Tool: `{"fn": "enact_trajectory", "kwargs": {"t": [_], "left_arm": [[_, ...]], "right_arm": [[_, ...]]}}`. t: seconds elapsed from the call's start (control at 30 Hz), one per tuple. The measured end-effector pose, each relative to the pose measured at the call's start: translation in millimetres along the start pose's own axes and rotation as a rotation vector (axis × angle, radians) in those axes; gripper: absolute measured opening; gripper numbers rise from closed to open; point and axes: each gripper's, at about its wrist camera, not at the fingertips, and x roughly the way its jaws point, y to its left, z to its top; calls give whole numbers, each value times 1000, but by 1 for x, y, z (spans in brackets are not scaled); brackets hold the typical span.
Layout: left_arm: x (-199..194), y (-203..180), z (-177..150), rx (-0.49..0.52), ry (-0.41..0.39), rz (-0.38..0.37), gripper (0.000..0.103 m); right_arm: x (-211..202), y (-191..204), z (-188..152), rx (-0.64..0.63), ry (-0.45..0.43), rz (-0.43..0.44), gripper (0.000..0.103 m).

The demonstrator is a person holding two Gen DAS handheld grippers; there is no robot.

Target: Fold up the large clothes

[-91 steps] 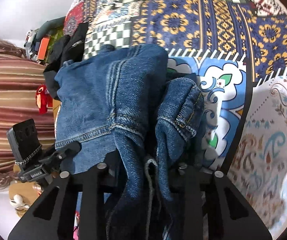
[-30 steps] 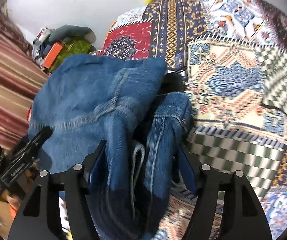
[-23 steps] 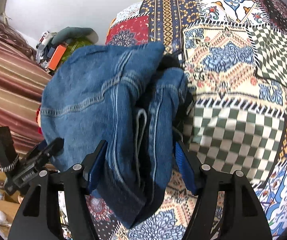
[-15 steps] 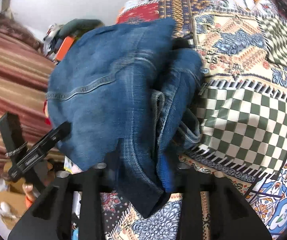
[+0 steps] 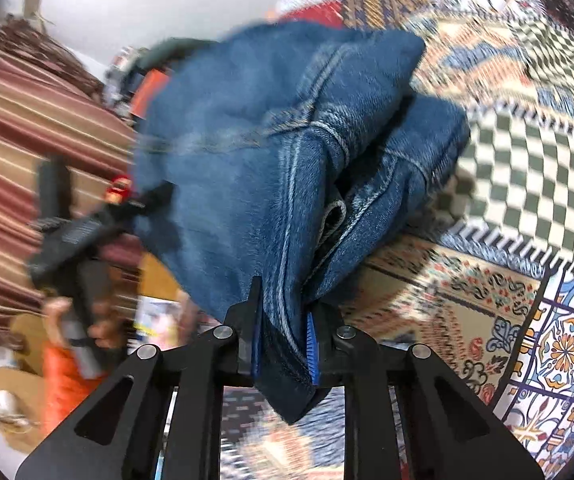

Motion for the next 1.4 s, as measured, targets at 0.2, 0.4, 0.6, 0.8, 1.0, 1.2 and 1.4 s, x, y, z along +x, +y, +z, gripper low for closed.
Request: {"fn": "enact_trajectory", "kwargs": {"t": [0.2,0.4,0.6,0.8,1.0,1.2,1.4], "left_arm": [[11,5,-3,1,0,-15,100],[19,15,-4,-26,-5,-79,103],[17,13,-5,-37,-44,-130,89],[-10,-15,-8,30,-93,-104,59],[-51,-72,16,127,-160,-110,44],[-91,-112,50,169,-297,-164,42],[-69,-35,55,-149,-337,-315,43]], "right_arm": [[35,-45,8,168,-6,6,79],[63,-57,35,185,-24,148,79],[67,-56,44,164,-102,241,38],[63,-42,57,169,-121,221,27],[40,-35,73,158,-173,207,24],[-1,-16,116,80,-280,187,24],[-5,32,178,-88,-242,46,24]]}}
